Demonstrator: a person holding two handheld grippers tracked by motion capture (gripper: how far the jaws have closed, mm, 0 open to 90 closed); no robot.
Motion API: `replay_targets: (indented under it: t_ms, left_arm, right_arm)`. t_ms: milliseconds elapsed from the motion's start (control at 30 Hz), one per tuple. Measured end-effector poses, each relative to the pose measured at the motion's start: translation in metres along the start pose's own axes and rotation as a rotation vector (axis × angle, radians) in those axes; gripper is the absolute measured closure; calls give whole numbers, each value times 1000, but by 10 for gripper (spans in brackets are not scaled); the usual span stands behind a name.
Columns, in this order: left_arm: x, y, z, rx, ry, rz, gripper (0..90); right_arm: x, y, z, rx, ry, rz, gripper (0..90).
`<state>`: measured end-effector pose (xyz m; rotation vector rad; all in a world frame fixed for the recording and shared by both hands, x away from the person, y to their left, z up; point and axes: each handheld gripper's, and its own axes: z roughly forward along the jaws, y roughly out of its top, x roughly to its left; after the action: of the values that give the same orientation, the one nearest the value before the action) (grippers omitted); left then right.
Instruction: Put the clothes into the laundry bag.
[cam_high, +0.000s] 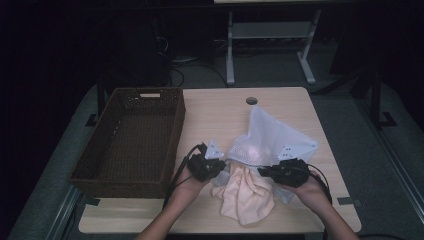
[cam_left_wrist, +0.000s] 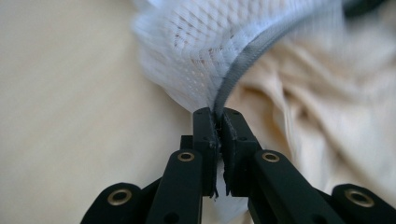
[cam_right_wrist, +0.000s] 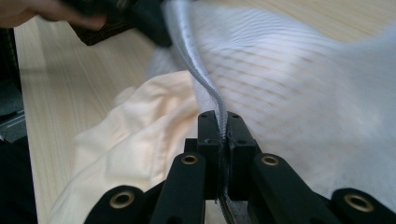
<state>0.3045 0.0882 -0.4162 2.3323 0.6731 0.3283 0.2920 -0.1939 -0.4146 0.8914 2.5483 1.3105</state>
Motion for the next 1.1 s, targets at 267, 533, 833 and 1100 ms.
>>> replay_targets:
  t_ms: [267,533,833,1100]
  left_arm:
    - [-1,-20,24,106,-58,17,846]
    - [17,-1,44,117,-12,5,848]
    - [44,7,50,85,50,-90,818]
    - [30,10,7,-20,21,-135,536]
  right_arm:
    - [4,-1,8,35,17,-14,863]
    - [0,-5,37,120,48,-2,865]
    - [0,8,74,108,-37,-16,872]
    - [-5,11,53,26,-16,16,788]
